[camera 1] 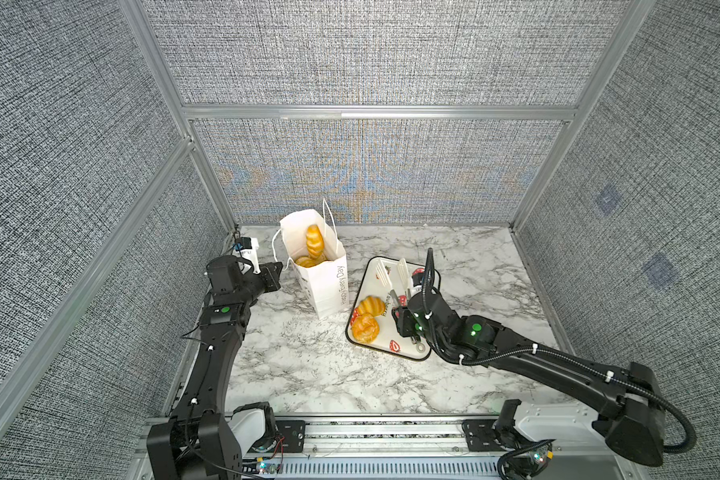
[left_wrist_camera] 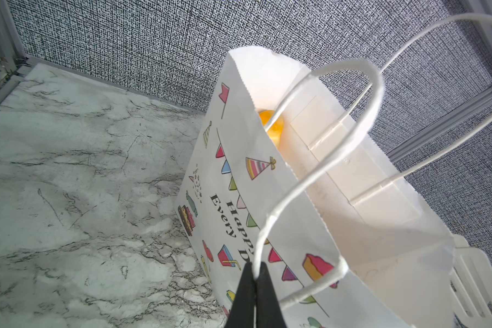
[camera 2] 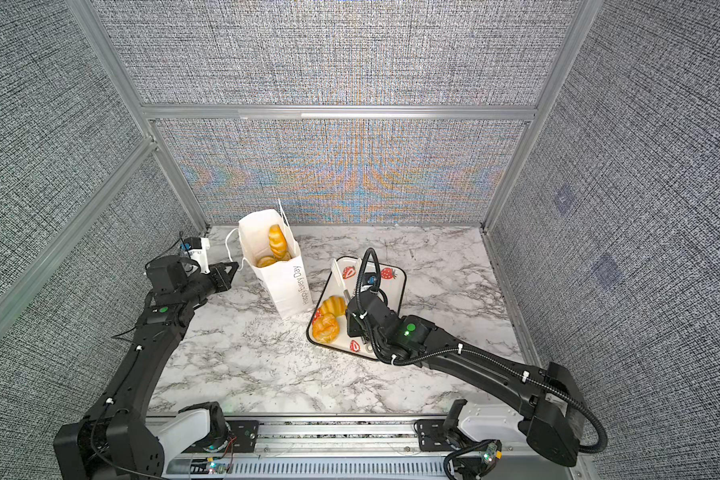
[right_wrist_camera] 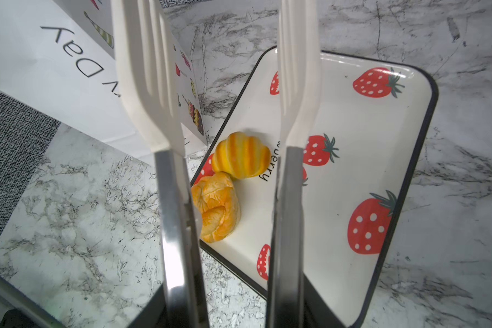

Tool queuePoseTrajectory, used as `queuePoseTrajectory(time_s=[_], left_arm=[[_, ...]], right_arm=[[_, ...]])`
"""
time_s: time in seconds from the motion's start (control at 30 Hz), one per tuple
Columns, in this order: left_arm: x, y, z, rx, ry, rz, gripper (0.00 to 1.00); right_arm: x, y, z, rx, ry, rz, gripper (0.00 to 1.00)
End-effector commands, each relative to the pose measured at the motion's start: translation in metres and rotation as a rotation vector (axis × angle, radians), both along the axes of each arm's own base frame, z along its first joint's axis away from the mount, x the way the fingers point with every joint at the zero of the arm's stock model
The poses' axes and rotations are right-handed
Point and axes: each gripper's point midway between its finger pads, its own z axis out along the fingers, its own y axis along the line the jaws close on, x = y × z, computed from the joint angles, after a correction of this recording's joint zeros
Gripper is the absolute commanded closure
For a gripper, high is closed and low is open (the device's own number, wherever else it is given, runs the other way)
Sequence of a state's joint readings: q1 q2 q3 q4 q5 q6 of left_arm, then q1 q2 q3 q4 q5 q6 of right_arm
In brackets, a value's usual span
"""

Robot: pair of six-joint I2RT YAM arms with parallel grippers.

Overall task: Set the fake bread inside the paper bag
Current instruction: 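Move the open tongs with the right gripper back over the tray, then lower the open tongs around the glazed braided bun at the tray's near edge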

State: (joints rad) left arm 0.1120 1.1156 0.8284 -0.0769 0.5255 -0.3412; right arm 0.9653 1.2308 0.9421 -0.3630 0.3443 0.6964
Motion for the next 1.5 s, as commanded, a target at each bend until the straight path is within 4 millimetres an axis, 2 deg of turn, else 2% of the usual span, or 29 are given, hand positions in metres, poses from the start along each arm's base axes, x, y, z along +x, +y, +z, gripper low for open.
queuePoseTrajectory(time_s=[0.0,0.03,0.13,0.6,1.0,1.47], left_arm=[[0.001,0.0,0.002,0.002,-0.012,-0.001,1.0],[0.001,0.0,0.003,0.003,-0.015,-0.001,1.0],[0.001,0.0,0.002,0.003,-0.014,-0.001,1.0],[0.001,0.0,0.001,0.001,-0.011,-0.002,1.0],[0.001,0.0,0.001,-0.001,-0.009,-0.003,1.0],[0.001,0.0,0.0,-0.001,-0.007,-0.003,1.0]], right_arm=[[-0.005,0.007,-0.004,0.047,0.038,0.002,0.51],[-0.01,0.004,-0.019,0.028,0.066,0.004,0.52],[-0.016,0.004,-0.032,0.041,0.103,0.012,0.52],[-0.05,0.011,-0.08,0.052,0.248,0.089,0.52],[-0.068,0.02,-0.096,-0.006,0.29,0.158,0.49],[-0.08,0.035,-0.103,-0.032,0.308,0.225,0.45]])
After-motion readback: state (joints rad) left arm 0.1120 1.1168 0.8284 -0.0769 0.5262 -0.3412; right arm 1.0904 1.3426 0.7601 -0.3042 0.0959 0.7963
